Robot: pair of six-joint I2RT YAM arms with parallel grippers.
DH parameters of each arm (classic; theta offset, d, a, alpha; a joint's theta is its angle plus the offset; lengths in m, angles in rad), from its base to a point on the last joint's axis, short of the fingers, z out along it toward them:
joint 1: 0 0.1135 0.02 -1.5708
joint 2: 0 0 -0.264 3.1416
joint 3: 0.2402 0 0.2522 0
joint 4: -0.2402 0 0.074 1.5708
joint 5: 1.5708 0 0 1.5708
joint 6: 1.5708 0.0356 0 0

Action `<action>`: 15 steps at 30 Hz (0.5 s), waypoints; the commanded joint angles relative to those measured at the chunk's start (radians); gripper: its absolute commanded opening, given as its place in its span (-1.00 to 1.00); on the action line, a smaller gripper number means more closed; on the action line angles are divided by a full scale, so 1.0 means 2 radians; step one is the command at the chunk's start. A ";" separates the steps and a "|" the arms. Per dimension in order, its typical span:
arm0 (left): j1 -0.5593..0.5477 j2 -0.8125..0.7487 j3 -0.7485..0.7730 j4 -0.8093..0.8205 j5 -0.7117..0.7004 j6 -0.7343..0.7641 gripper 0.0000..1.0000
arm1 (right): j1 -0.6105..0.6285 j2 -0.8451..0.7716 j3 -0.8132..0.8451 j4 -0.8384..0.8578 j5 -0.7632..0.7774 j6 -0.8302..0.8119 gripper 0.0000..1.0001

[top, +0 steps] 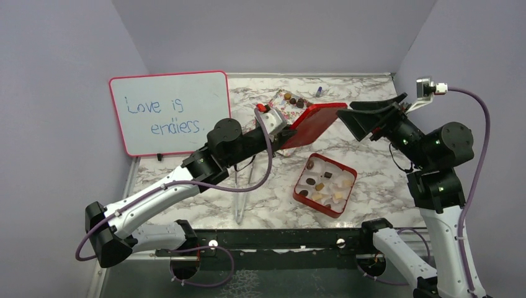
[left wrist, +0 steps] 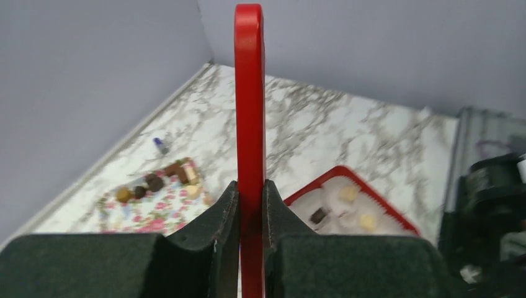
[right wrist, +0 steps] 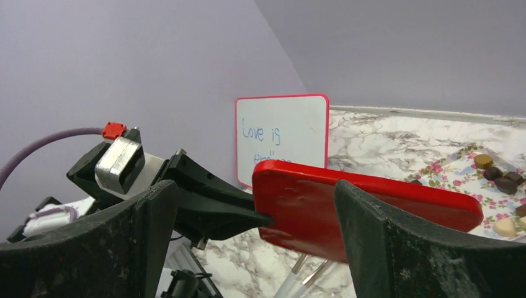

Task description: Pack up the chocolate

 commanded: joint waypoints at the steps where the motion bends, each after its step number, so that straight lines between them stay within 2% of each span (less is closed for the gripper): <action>1: 0.000 -0.028 -0.021 0.080 0.032 -0.270 -1.00 | 0.001 -0.018 -0.004 0.005 0.022 0.039 1.00; 8: 0.000 -0.047 -0.059 0.105 0.043 -0.460 -1.00 | 0.001 -0.023 0.011 -0.023 0.030 0.043 1.00; 15: 0.000 -0.028 -0.077 0.109 0.072 -0.573 -1.00 | 0.001 -0.028 0.006 -0.045 0.038 0.038 1.00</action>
